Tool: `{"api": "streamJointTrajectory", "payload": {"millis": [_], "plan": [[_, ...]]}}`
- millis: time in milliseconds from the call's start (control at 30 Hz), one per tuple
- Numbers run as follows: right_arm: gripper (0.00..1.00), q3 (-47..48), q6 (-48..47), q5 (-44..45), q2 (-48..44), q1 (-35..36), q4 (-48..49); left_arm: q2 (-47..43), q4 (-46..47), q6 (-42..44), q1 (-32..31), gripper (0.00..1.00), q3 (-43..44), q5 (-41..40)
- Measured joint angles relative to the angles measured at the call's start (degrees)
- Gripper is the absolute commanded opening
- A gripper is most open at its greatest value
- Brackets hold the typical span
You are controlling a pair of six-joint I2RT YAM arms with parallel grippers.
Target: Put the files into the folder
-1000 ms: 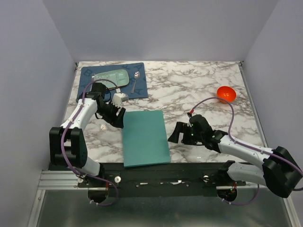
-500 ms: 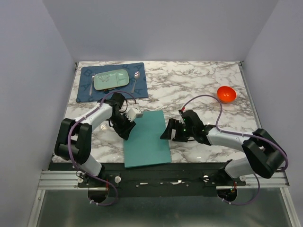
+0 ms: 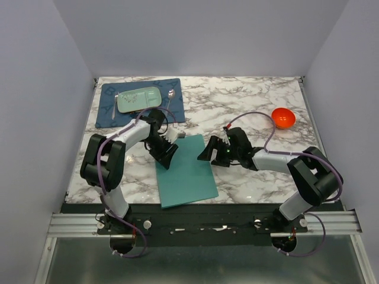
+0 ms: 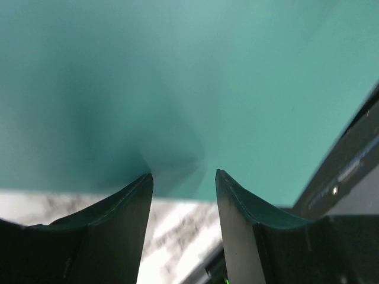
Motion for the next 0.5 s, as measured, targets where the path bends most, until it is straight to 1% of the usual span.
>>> {"api": "streamJointTrajectory", "payload": {"millis": [133,200,333,433,467,500], "plan": [[1.00,0.3,-0.3,0.5,-0.2,-1.6,-0.5,6.4,5.4,-1.8,-1.8,0.59,5.2,2.1],[1.00,0.5,-1.0,1.3,-0.8,-1.8,-1.8,8.1,6.3,-2.3,-2.3,0.59,7.3,2.4],[1.00,0.5,-2.5,3.6,-3.3,-2.0,-5.5,10.0,7.7,-3.0,-2.5,0.59,11.6,2.0],[1.00,0.5,-4.2,5.4,-7.1,-2.0,-8.3,10.0,7.5,-3.1,-2.4,0.59,13.5,1.2],[1.00,0.5,-5.0,6.0,-8.8,-2.0,-9.0,10.0,7.0,-3.2,-2.4,0.60,14.4,1.0],[1.00,0.6,-5.7,6.6,-10.5,-2.0,-9.7,9.9,6.7,-3.3,-2.4,0.64,15.0,0.9]]}}
